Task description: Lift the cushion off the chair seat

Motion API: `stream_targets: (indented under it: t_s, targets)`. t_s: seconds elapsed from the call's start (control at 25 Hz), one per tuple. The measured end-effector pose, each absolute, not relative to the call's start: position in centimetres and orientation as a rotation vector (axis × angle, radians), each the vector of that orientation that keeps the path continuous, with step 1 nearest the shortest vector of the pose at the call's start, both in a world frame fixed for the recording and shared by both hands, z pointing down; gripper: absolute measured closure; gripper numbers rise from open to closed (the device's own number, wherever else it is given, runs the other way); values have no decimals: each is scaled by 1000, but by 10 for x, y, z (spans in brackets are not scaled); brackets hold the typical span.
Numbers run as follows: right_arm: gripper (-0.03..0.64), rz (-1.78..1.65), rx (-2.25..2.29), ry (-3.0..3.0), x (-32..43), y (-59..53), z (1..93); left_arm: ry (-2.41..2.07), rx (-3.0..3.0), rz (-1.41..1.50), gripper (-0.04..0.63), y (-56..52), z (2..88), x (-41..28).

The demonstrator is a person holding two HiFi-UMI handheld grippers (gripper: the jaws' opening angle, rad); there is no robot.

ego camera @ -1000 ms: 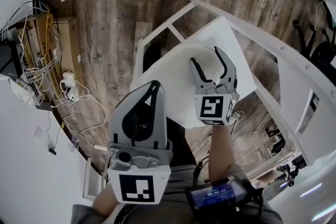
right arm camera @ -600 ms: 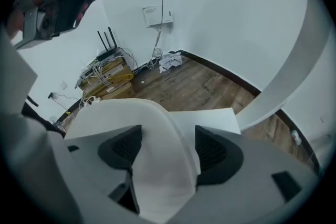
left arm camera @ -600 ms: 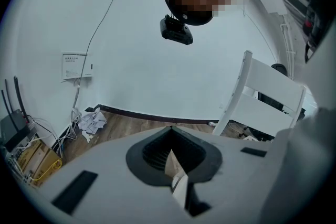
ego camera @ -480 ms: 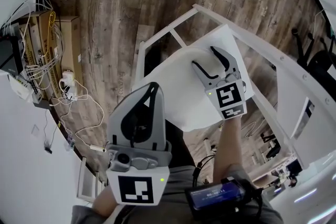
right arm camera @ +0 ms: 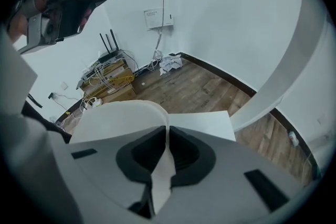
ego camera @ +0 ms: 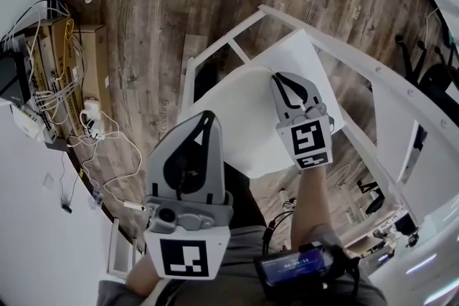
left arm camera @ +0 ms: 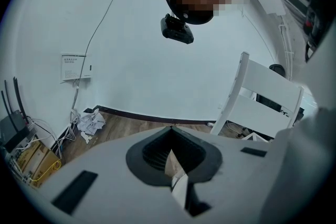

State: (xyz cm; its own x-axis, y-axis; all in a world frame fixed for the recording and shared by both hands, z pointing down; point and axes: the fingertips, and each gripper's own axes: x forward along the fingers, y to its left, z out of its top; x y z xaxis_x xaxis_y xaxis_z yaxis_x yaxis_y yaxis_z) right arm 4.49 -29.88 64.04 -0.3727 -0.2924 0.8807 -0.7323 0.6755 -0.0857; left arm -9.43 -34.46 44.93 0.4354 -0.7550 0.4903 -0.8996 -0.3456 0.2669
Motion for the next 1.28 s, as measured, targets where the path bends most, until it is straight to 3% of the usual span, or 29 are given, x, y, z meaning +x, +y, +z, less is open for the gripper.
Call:
stream_targets:
  t_s: [0.56,0.72,0.8,0.84,1.28]
  targets:
    - [584,548,785,-2020,17,-262,639,-1387,2220,403,589,-314,446,-93]
    - [526,498,855,-2017,18,-264,640,-1392,2230,401,589,-306,444,-96]
    - [423,509,881,-2008,19,-261,641,-1389,2238,402,589,-303,443,-96]
    - [413,514,891,-2004,19,-258,641,-1385,2244,402,589,-301,441,-96]
    - [425,496,1009,-1977,32,-231,622,-1294,2361,391,589,-282,424,-77]
